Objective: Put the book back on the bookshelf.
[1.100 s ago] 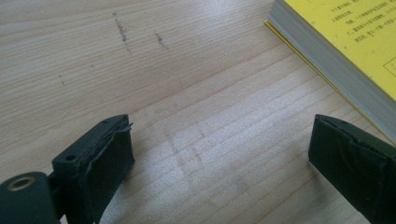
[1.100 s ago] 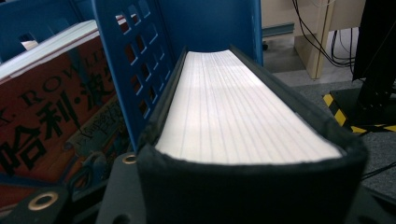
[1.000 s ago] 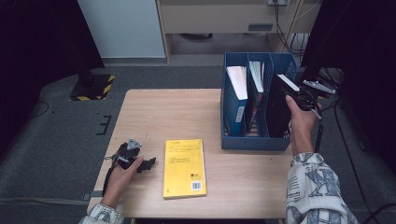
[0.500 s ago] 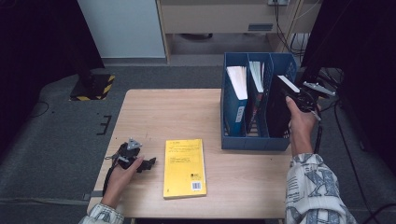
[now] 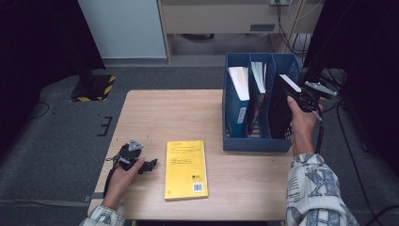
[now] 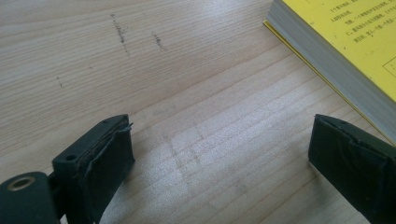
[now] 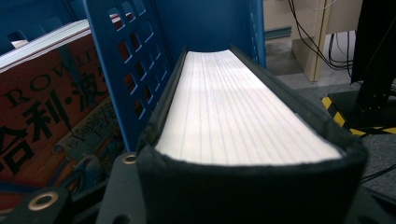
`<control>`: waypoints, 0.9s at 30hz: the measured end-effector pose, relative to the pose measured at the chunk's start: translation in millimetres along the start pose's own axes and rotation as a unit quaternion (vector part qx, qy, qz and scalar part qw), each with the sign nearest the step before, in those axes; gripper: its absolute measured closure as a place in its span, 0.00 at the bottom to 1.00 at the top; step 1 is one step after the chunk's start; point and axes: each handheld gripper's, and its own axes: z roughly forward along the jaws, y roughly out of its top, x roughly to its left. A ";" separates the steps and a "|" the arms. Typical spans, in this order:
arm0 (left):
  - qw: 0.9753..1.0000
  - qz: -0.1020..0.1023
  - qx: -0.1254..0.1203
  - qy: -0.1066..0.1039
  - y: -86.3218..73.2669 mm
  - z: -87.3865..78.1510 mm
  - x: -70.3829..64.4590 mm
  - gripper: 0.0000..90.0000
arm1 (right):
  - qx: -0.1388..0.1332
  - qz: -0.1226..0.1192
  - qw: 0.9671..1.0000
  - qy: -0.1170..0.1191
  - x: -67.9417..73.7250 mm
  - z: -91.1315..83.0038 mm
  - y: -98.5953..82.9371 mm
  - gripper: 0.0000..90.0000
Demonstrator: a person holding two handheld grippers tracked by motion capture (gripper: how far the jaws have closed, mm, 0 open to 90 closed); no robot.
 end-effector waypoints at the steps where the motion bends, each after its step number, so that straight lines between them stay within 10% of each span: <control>1: 1.000 0.000 0.000 0.000 0.0 0.0 0.0 0.06 | 0.000 -0.002 1.000 0.000 0.4 0.3 -0.3 0.59; 27: 1.000 0.004 0.003 0.001 0.2 -0.2 -1.3 0.07 | 0.011 -0.010 1.000 -0.004 2.4 -14.1 -11.2 0.57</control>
